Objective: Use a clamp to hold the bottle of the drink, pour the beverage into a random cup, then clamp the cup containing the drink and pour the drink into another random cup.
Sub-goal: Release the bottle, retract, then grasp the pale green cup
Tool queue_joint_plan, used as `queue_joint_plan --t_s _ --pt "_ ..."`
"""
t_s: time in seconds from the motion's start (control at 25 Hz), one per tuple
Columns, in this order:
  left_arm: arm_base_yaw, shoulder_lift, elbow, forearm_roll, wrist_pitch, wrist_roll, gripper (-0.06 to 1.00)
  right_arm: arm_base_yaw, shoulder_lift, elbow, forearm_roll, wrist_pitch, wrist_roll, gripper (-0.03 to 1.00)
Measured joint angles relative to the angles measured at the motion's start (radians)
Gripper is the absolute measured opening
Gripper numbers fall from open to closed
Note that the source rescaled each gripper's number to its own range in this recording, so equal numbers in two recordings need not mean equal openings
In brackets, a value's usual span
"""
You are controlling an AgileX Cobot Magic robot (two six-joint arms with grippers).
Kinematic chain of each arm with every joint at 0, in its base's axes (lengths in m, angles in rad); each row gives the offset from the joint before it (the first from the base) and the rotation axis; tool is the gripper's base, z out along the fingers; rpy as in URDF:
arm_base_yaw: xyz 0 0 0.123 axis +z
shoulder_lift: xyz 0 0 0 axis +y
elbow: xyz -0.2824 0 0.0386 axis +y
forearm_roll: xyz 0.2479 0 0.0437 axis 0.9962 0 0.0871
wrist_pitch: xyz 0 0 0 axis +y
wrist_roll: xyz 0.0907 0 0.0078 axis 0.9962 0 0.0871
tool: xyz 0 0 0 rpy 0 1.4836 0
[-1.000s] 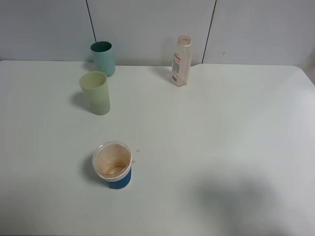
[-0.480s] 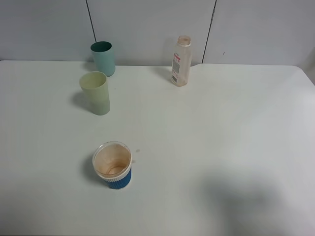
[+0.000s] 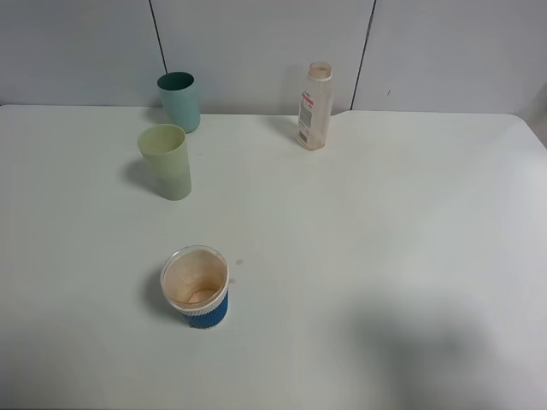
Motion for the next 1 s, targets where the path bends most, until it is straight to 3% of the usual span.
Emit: queue_joint_plan --t_s 0.88,1.0 --pt "0.0 0.001 0.0 0.012 -0.001 0.0 0.98 0.0 0.0 0.0 0.0 0.0 0.0 1.0" --pt "0.0 0.04 -0.019 0.028 -0.05 0.0 0.98 0.0 0.0 0.0 0.0 0.0 0.0 1.0"
